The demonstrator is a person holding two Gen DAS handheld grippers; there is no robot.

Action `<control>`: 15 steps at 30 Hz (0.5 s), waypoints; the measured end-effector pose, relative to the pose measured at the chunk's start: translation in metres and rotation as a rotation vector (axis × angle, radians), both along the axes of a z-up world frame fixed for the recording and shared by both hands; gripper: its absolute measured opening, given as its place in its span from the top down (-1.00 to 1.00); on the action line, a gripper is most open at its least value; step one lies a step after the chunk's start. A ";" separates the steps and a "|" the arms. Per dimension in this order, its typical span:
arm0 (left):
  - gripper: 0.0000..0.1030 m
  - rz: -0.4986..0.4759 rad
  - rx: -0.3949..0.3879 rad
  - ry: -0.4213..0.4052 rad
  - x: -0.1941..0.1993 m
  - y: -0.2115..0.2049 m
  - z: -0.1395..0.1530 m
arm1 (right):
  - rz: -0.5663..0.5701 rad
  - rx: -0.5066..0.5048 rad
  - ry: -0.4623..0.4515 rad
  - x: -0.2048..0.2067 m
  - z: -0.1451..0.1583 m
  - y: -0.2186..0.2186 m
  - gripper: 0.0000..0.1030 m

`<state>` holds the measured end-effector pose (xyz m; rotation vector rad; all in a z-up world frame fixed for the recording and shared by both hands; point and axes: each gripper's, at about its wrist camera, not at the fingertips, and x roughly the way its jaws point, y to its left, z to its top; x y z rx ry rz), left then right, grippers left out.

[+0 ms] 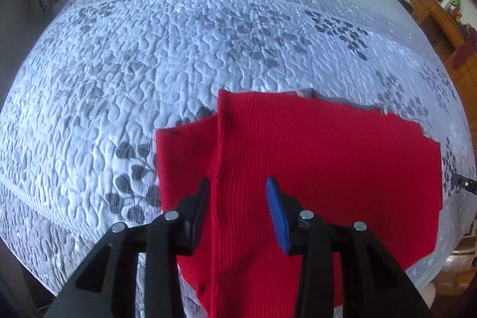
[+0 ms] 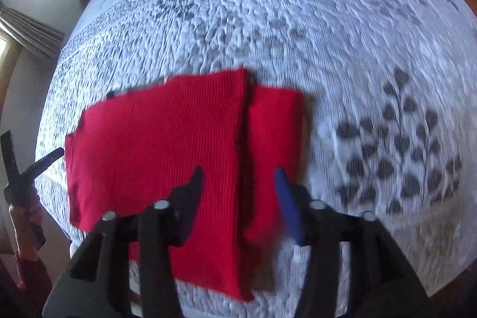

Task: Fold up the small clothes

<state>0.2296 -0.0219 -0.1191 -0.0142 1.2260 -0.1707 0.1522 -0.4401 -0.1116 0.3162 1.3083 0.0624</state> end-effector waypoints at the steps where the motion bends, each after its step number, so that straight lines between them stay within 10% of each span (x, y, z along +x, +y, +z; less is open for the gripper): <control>1: 0.19 -0.011 0.002 -0.005 -0.007 -0.004 0.001 | -0.007 0.025 0.010 -0.012 -0.002 0.000 -0.01; 15: 0.14 -0.056 0.047 0.062 -0.030 -0.027 -0.037 | -0.066 0.111 0.108 -0.023 -0.050 -0.006 -0.14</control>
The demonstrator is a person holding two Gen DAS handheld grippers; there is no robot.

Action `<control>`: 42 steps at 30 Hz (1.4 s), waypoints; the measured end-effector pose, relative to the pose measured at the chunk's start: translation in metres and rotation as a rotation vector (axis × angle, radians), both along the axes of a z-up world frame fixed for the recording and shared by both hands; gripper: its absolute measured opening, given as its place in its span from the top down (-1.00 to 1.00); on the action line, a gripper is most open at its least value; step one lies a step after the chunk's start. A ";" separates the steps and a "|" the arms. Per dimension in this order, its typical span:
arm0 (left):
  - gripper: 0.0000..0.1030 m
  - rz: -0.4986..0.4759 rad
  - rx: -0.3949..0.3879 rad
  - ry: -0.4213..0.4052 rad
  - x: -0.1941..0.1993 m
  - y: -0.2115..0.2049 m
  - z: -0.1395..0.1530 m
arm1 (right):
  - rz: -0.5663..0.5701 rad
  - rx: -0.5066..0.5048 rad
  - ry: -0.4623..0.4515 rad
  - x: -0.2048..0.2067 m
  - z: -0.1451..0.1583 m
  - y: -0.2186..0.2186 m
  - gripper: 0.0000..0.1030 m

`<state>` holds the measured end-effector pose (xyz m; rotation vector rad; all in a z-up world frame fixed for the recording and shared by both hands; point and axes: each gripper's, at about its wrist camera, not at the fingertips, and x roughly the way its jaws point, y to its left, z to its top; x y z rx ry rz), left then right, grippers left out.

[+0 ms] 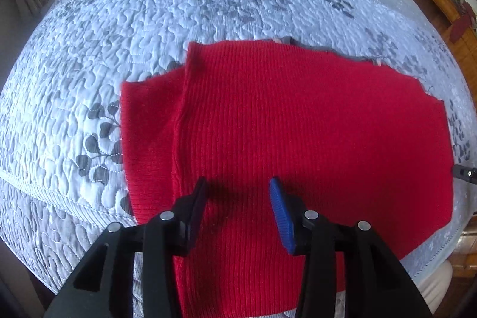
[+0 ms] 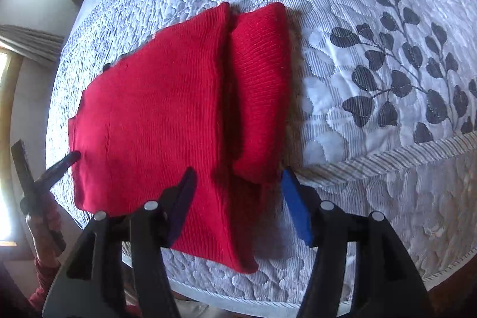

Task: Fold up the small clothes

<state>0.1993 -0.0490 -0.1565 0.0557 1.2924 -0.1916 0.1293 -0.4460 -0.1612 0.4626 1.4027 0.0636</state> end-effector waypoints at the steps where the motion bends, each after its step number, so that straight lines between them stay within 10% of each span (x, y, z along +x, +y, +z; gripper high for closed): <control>1: 0.13 0.000 0.004 0.002 0.000 0.000 -0.003 | -0.006 0.004 0.006 0.003 -0.005 -0.001 -0.14; 13: 0.05 -0.027 0.003 0.025 0.003 -0.001 -0.017 | -0.024 0.077 0.008 0.011 -0.017 -0.001 0.49; 35: -0.02 -0.031 0.057 -0.013 0.002 -0.007 -0.026 | -0.041 -0.052 0.051 0.018 -0.023 0.015 0.56; 42: -0.13 -0.021 0.027 -0.028 -0.004 0.008 0.002 | -0.029 -0.179 0.022 0.026 0.023 0.046 0.66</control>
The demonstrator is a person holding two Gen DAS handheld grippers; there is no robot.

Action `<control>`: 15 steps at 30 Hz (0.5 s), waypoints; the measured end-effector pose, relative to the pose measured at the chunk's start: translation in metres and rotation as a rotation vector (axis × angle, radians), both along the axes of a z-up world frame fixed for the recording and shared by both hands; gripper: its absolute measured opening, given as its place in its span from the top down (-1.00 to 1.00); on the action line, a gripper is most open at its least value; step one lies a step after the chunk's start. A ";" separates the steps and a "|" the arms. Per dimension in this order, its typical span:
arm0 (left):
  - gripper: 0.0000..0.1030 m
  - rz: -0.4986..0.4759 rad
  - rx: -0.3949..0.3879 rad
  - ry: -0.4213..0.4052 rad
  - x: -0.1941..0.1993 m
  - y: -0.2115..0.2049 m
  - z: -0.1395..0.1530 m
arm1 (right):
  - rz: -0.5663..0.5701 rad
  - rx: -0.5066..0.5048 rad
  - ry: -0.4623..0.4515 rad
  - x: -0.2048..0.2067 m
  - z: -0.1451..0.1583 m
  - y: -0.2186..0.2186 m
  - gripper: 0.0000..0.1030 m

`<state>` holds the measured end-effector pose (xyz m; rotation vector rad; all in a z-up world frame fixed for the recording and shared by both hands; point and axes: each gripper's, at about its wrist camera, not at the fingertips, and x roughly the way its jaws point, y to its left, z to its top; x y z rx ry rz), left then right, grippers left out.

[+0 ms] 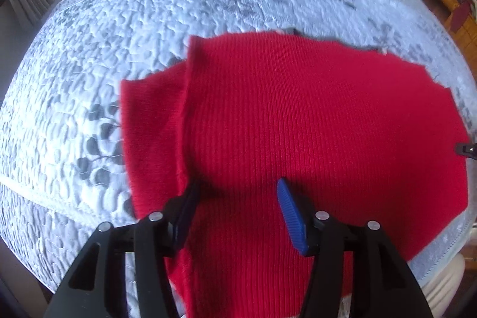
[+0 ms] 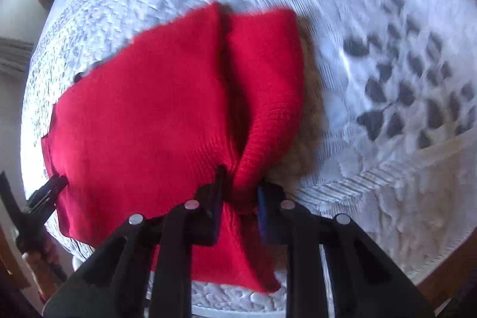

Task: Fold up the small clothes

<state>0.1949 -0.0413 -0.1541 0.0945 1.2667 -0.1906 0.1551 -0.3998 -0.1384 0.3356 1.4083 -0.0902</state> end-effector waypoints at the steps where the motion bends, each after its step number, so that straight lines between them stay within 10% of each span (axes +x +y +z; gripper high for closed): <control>1: -0.20 0.000 -0.010 -0.017 -0.003 0.005 0.006 | 0.013 -0.001 -0.016 0.002 0.011 0.008 0.67; 8: -0.21 0.021 -0.149 -0.045 -0.019 0.052 0.038 | 0.180 -0.014 -0.105 0.029 0.068 0.105 0.72; 15: -0.21 0.049 -0.189 -0.057 -0.024 0.082 0.045 | 0.373 0.000 -0.084 0.052 0.047 0.224 0.75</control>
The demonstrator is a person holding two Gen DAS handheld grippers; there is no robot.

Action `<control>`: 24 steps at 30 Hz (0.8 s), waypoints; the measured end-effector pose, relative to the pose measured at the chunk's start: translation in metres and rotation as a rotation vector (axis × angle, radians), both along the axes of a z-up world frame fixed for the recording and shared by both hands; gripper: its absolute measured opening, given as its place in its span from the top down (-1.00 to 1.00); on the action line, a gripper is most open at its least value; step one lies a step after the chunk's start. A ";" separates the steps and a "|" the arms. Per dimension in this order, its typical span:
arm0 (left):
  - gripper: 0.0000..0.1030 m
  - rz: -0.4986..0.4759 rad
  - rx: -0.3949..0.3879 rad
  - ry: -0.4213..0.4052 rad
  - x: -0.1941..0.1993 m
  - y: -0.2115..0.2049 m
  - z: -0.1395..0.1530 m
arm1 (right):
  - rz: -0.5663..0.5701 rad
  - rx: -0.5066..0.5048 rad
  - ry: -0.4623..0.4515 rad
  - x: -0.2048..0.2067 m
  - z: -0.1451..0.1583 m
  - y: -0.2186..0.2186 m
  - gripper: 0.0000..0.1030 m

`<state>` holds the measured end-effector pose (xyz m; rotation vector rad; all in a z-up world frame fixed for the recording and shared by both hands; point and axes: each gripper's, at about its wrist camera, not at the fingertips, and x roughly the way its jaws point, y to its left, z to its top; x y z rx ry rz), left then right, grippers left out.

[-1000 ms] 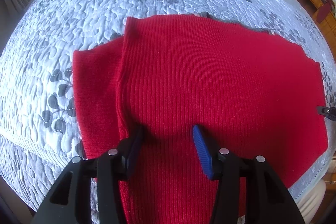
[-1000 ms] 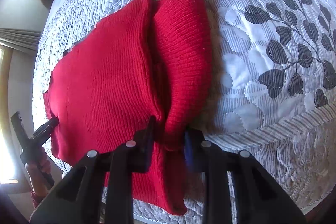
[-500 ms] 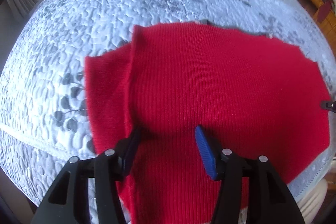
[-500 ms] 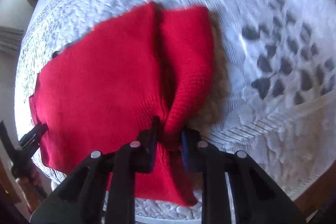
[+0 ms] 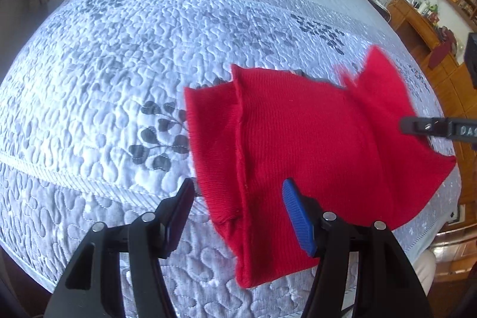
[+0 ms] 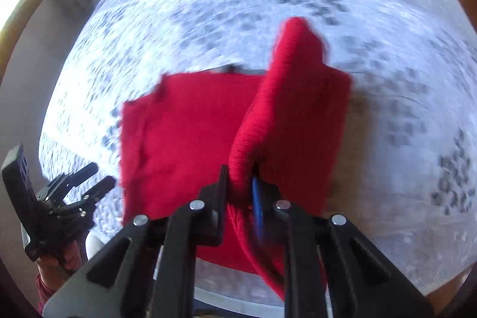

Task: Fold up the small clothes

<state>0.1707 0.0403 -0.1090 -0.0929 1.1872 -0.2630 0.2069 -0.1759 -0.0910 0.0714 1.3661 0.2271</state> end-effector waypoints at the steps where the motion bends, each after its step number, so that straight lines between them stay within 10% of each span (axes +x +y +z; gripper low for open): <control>1: -0.21 0.007 0.001 0.004 -0.001 0.004 -0.001 | 0.019 -0.005 0.013 0.001 -0.006 0.010 0.75; 5: -0.21 0.030 -0.008 0.025 0.001 0.013 -0.006 | 0.063 0.017 0.080 -0.003 -0.035 0.035 0.54; 14: -0.21 0.053 -0.080 0.070 0.006 0.014 -0.007 | 0.192 -0.003 -0.031 -0.066 0.007 0.008 -0.05; 24: -0.22 0.033 -0.060 0.122 0.021 -0.026 0.006 | 0.353 -0.100 -0.082 -0.134 -0.037 0.045 -0.20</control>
